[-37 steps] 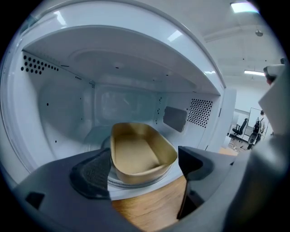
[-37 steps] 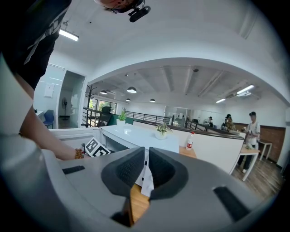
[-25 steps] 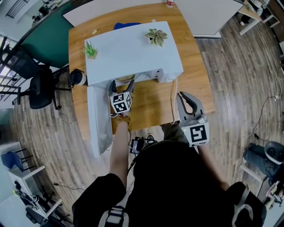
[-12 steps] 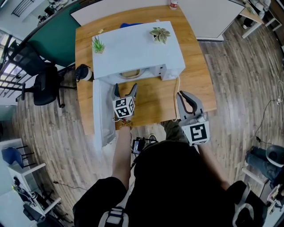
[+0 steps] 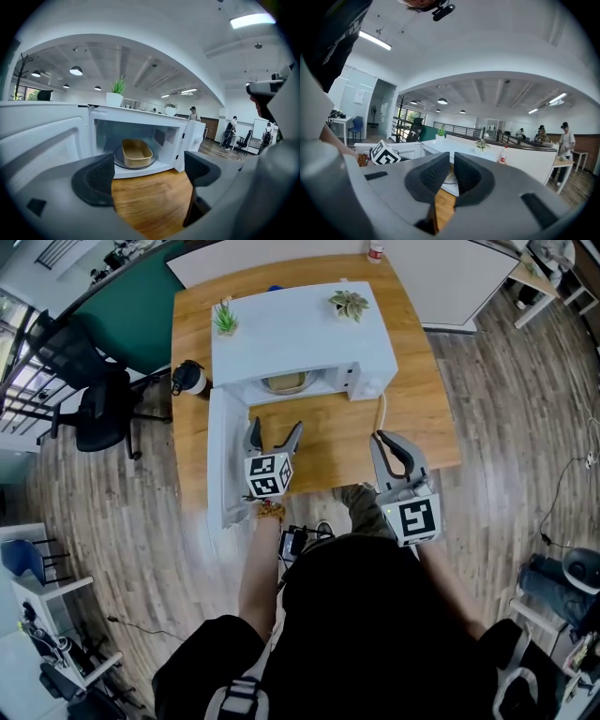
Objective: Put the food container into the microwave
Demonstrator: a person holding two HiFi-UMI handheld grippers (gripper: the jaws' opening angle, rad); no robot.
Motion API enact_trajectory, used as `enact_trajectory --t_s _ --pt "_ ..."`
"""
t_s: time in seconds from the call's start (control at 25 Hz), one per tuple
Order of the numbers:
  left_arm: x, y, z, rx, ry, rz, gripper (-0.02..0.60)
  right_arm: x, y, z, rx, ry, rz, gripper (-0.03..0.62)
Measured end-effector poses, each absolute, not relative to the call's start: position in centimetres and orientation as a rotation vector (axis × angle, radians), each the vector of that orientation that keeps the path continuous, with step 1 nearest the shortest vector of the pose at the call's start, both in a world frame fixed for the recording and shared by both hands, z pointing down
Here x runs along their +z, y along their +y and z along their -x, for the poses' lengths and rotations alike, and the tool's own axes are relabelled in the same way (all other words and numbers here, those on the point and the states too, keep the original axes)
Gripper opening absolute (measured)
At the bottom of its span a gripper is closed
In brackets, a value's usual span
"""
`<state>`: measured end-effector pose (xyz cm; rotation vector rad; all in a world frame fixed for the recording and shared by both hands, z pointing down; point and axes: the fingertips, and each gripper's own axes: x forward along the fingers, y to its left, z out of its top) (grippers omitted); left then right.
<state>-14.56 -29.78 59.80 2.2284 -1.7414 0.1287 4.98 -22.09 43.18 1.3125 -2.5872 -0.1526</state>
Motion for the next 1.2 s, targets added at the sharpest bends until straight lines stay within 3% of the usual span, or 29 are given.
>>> enact_trajectory --t_s 1.2 --pt "43.2 -15.9 16.1 -0.166 -1.862 -2.420 0.453 40.0 -14.6 5.6 -0.239 -2.786 -1.111 0.021"
